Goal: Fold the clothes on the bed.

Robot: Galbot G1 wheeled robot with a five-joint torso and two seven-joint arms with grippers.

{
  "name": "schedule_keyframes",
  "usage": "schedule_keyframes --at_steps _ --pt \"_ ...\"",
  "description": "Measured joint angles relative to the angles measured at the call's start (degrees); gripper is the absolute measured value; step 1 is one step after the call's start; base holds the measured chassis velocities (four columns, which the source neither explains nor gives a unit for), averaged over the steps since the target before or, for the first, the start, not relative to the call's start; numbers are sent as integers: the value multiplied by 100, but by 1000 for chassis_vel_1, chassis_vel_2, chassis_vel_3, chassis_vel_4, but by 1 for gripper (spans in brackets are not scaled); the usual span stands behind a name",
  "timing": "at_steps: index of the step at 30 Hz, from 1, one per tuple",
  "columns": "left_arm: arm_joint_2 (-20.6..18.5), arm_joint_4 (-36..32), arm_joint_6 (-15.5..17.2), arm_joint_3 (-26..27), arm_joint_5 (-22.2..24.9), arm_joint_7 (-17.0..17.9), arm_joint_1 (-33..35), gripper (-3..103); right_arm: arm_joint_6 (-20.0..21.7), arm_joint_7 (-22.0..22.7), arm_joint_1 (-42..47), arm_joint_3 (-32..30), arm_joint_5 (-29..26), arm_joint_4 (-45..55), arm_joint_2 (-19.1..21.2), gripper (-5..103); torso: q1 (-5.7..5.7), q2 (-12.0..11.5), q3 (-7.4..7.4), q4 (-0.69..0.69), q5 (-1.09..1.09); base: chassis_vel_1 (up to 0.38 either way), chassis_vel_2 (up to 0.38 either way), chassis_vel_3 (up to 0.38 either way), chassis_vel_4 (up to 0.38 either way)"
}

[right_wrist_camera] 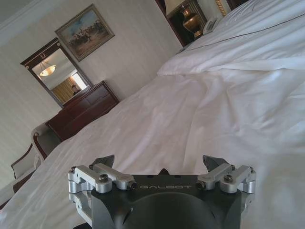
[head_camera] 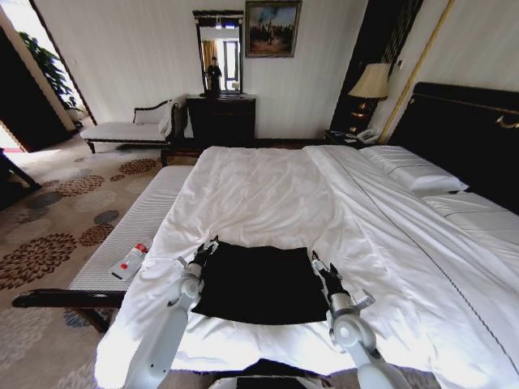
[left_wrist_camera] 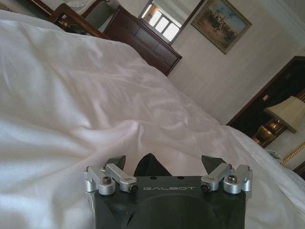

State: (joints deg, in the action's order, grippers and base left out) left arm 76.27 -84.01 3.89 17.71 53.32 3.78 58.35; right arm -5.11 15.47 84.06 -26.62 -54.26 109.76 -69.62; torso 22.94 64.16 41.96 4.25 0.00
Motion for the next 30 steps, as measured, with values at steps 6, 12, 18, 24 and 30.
schedule_keyframes --at_steps 6,12,18,24,30 --pt "103 142 -7 -41 -58 -14 -18 87 -1 0 33 -26 20 0 -5 100 0 0 0 0 -1 0 0 0 0" --pt "127 365 -10 18 -48 -7 -118 85 -12 -3 62 -50 35 -10 -1 100 0 1 0 1 -1 0 0 0 0" --pt "100 562 -10 98 -10 -42 -154 88 -19 -5 89 -51 57 -11 -35 100 0 1 -1 0 -1 0 0 0 0" --pt "165 620 -77 104 1 -114 -167 72 -19 -4 91 -35 79 -12 -48 100 0 1 0 0 -1 0 0 0 0" --pt "297 616 -112 58 -7 -124 -170 50 -18 2 103 -33 88 -1 -55 100 0 1 -1 0 0 0 0 0 0"
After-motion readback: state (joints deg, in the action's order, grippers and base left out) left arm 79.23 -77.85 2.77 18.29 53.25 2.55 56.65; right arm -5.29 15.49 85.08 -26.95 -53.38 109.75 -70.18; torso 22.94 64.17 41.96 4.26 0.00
